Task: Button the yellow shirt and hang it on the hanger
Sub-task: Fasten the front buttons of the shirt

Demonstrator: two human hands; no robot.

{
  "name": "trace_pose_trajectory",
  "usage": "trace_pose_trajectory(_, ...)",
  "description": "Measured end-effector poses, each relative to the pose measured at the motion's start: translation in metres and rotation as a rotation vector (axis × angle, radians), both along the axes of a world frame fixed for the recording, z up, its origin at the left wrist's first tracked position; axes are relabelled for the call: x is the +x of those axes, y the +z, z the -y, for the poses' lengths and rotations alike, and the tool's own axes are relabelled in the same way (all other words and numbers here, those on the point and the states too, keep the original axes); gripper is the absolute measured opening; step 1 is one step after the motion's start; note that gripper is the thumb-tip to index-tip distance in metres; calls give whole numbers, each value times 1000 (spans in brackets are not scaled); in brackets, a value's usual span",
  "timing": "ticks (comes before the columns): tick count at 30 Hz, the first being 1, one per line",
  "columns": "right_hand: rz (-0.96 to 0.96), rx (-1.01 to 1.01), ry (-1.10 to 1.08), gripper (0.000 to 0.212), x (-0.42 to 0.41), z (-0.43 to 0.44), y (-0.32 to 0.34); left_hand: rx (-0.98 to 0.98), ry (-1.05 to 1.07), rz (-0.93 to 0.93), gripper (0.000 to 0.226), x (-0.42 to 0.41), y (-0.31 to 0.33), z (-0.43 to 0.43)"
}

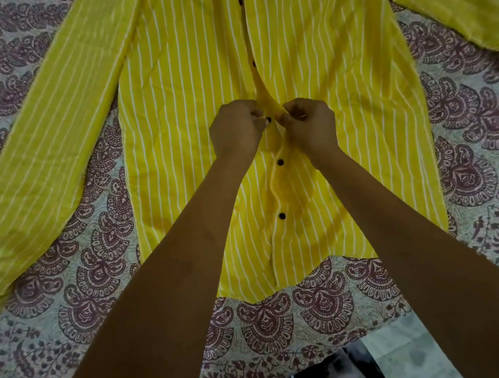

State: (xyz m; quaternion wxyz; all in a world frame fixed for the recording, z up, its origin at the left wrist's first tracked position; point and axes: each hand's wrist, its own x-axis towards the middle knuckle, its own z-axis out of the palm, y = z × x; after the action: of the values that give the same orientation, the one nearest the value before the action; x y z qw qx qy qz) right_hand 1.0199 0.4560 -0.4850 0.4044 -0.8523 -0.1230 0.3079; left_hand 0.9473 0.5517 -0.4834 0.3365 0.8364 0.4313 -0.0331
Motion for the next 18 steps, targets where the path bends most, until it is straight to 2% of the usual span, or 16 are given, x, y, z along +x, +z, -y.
trace_pose_trajectory(4, -91, 48, -104, 12, -1, 0, -10, 149, -166, -50, 17, 3, 0, 7)
trace_pose_trajectory(6, -98, 50, -128, 12, -2, 1, -11, 133, -173, -48, 13, 4, 1, 8)
trace_pose_trajectory(11, -82, 74, -146, 9, -6, 5, -12, -154, 128, 100, 4, 7, 8, 0)
trace_pose_trajectory(18, 67, 56, -173, 16, -16, 8, -2, -200, 252, 187, 6, 3, 16, 9)
